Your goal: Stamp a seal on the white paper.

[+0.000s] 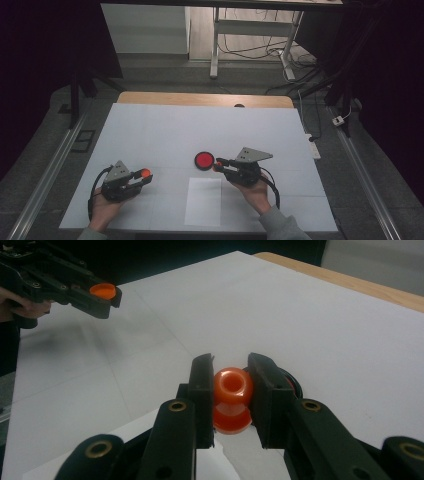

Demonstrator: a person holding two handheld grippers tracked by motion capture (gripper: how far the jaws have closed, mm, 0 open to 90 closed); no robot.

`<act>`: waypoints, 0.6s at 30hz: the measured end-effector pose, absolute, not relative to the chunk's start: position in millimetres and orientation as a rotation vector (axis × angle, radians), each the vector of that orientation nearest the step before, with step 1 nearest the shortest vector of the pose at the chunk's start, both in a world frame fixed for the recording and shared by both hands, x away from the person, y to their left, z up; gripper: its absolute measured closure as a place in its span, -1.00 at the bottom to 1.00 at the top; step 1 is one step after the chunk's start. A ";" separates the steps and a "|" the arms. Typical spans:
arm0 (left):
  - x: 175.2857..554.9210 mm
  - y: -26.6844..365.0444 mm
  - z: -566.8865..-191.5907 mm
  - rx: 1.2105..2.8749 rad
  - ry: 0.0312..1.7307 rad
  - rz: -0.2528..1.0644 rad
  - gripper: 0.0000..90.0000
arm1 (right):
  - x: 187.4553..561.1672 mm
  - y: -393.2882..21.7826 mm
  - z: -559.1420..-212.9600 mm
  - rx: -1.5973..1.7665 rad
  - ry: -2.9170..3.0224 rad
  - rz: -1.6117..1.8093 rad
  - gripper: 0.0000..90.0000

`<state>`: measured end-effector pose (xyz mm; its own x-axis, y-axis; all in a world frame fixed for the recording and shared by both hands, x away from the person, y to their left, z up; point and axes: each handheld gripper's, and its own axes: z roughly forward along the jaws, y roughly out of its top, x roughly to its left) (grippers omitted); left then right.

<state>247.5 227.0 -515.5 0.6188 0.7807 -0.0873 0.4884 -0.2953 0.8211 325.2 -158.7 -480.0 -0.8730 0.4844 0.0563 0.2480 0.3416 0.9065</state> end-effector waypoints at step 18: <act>247.3 226.6 -515.6 1.961 1.002 0.421 0.44 | 309.8 -152.7 -486.6 0.618 2.442 1.526 0.61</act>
<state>247.3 226.6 -515.6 0.6189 0.7810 -0.0838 0.4871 -0.2979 0.8210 309.8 -152.7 -486.6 -0.8937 0.4454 0.0537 0.2434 0.3809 0.8920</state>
